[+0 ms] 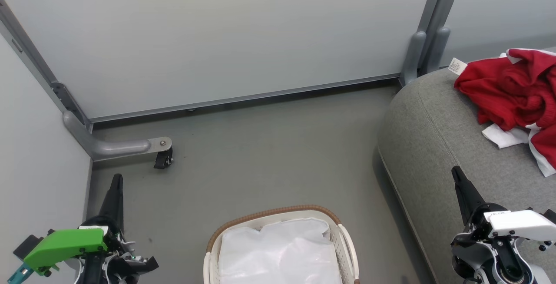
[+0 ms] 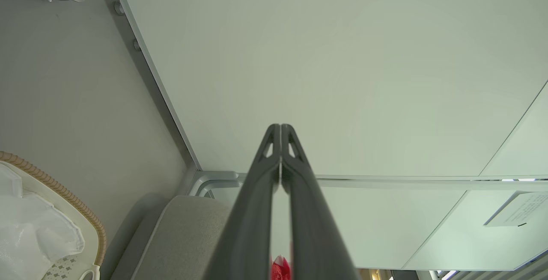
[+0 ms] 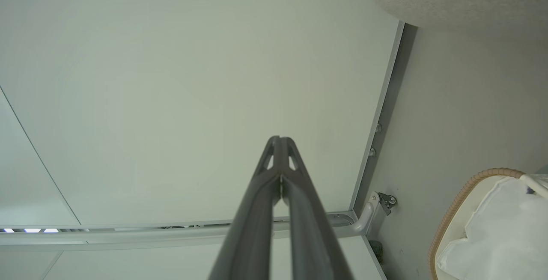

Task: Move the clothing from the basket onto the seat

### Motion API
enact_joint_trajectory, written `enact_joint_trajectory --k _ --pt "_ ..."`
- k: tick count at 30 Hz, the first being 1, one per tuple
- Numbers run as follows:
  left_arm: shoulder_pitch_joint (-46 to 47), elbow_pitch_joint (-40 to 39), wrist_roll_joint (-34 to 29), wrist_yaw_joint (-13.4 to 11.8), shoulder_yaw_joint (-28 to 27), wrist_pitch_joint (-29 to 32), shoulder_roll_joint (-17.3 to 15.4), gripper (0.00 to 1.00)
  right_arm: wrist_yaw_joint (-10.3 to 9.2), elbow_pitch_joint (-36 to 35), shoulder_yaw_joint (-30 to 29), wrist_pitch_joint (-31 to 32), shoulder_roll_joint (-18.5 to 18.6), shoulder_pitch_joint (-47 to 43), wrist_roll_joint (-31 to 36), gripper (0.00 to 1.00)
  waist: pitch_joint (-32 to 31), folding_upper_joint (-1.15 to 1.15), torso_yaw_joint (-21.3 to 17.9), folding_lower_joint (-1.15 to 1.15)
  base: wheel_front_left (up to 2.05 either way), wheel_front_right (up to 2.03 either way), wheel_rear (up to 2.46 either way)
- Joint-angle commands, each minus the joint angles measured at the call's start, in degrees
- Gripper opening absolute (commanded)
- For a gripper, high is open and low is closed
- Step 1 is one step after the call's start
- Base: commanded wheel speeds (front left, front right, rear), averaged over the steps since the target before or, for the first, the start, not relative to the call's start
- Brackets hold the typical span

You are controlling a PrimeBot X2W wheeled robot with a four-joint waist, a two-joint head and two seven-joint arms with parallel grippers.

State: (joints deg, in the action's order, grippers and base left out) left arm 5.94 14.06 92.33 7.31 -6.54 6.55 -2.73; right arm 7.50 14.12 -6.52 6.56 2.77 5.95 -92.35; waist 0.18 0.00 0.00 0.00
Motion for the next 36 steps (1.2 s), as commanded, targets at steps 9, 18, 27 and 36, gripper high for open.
enact_joint_trajectory --k 9,18,27,36 --pt "0.57 -0.09 0.18 0.35 -0.12 0.16 -0.27 0.0 -0.02 -0.19 -0.15 0.16 0.26 0.5 -0.09 0.0 0.0 0.0 0.0 0.0 0.0 0.0 0.0" --pt "0.57 -0.1 0.18 0.35 -0.12 0.16 -0.27 0.0 -0.02 -0.19 -0.16 0.15 0.26 0.5 -0.08 0.0 0.0 0.0 0.0 0.0 0.0 0.0 0.0" --pt "0.57 -0.1 0.18 0.35 -0.12 0.16 -0.27 0.0 -0.02 -0.19 -0.16 0.16 0.25 0.5 -0.07 0.0 0.0 0.0 0.0 0.0 0.0 0.0 0.0" --pt "0.57 -0.1 0.18 0.35 -0.12 0.16 -0.27 0.0 -0.02 -0.19 -0.17 0.16 0.24 0.5 -0.06 0.0 0.0 0.0 0.0 0.0 0.0 0.0 0.0"
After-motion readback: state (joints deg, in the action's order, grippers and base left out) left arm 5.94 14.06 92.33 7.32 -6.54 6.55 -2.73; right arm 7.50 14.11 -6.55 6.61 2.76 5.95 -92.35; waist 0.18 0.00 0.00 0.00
